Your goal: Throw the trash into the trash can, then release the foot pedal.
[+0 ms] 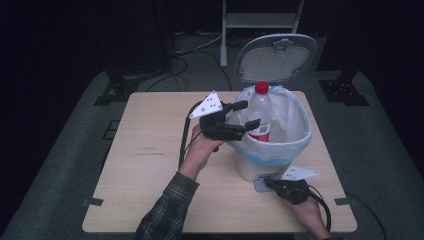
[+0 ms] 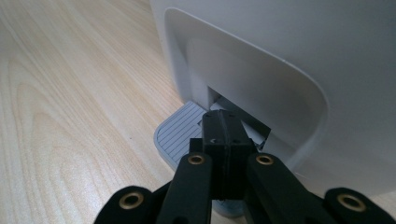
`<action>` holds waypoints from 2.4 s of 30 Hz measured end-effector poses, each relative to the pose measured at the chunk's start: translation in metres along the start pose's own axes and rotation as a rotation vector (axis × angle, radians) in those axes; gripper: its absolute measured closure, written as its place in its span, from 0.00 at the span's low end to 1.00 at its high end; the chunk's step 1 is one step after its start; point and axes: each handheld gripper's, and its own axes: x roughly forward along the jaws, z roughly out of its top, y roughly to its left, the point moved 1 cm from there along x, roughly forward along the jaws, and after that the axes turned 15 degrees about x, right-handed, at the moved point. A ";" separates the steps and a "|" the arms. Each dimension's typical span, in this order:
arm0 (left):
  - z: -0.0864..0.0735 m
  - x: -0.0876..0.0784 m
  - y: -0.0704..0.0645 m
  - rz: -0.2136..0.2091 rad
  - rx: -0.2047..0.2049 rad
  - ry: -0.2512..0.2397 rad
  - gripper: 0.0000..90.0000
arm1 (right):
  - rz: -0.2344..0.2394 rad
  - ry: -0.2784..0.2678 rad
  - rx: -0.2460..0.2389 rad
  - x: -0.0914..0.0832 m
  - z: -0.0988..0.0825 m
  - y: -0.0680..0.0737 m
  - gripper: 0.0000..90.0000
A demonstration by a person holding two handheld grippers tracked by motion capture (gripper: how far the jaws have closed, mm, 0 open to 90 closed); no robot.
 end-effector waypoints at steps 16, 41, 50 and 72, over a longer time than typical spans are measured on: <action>-0.009 -0.047 0.003 0.047 0.020 0.087 0.26 | 0.003 0.001 0.005 0.000 0.000 -0.001 1.00; -0.086 -0.146 -0.024 0.147 0.003 0.317 0.18 | -0.004 -0.038 -0.041 -0.019 0.006 0.007 0.93; -0.108 -0.166 -0.038 0.147 -0.033 0.403 0.08 | 0.002 -0.064 -0.033 -0.027 0.005 0.013 0.74; -0.150 -0.219 -0.055 0.227 -0.055 0.564 0.00 | -0.120 -0.111 0.107 -0.060 -0.002 -0.018 0.36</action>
